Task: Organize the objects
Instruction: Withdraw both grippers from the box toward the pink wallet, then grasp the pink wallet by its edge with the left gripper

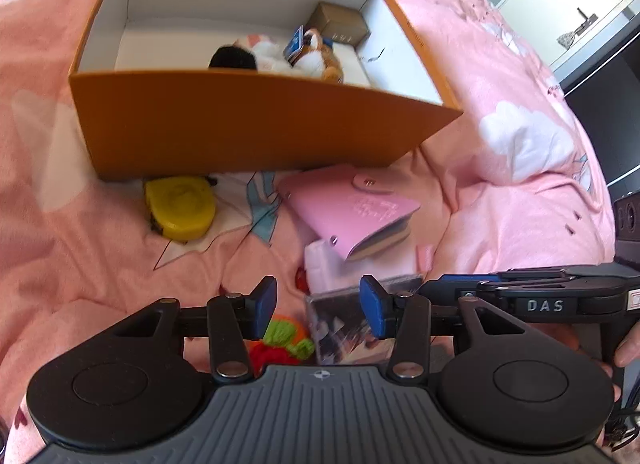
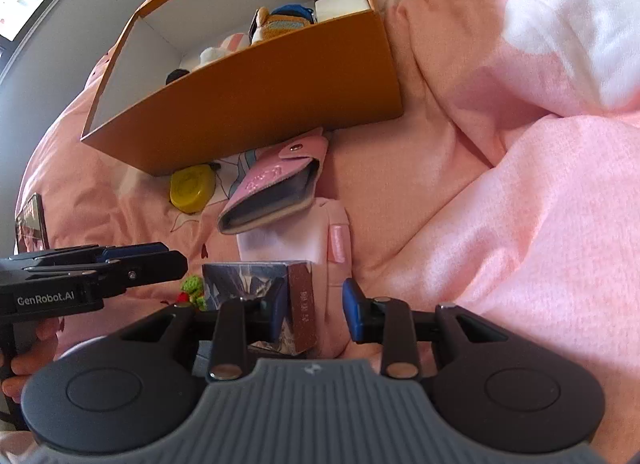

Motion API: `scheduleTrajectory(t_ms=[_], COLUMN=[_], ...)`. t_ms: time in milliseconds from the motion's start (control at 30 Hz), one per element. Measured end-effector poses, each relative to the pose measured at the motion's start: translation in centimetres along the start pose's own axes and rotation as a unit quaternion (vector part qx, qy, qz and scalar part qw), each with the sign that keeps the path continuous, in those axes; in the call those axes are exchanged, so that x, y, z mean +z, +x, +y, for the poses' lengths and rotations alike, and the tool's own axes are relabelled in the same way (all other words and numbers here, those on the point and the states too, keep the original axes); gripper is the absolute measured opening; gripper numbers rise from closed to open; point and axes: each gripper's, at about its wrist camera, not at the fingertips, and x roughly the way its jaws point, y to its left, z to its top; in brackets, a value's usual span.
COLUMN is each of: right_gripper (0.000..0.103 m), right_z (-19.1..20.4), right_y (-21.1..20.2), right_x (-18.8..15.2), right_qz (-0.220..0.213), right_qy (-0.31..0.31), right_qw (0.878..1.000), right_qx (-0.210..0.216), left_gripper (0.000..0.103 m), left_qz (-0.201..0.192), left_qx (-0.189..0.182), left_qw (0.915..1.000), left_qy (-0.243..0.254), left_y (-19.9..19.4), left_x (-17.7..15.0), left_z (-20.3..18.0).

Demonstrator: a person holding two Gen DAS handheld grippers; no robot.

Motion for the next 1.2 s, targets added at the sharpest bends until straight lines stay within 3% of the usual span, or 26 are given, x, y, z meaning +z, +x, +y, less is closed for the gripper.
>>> scheduleTrajectory(t_ms=[133,400,633,800,1000,1100,1200], right_gripper=[0.034,0.04,0.037,0.039,0.043,0.043,0.031], right_z=[0.2,-0.1,0.6,-0.4,-1.4,-1.7,-2.0], right_y=[0.0,2.0,3.2,3.6,4.6,4.9,4.7], right_x=[1.2,3.2,4.7,4.8,3.9,3.5,3.4], right_qz=[-0.017,-0.001,0.021,0.031,0.058,0.063,0.062], right_qy=[0.001,-0.002,-0.04,-0.023,0.003,0.012,0.029], right_qw=[1.0,1.0,0.999,0.999,0.998,0.998,0.997], right_qx=[-0.002,-0.011,-0.006,0.008,0.005,0.013,0.026], left_gripper=[0.061,0.066,0.069,0.071,0.051,0.036,0.032], left_qz=[-0.006,0.015,0.046,0.061,0.049,0.031,0.009], left_qx=[-0.02,-0.027,-0.046,-0.061,-0.064,-0.061,-0.051], left_qw=[0.9994,0.9937,0.9833,0.9767,0.975,0.9768,0.9816], left_qy=[-0.027,-0.108,-0.17,-0.197,-0.207,-0.203,-0.183], left_y=[0.7,3.7,6.8,8.8,8.2,6.9,5.0], left_x=[1.1,3.2,4.3,4.6,4.5,4.3,3.9], left_z=[-0.3,1.2,2.5,3.1,3.5,3.4,3.0])
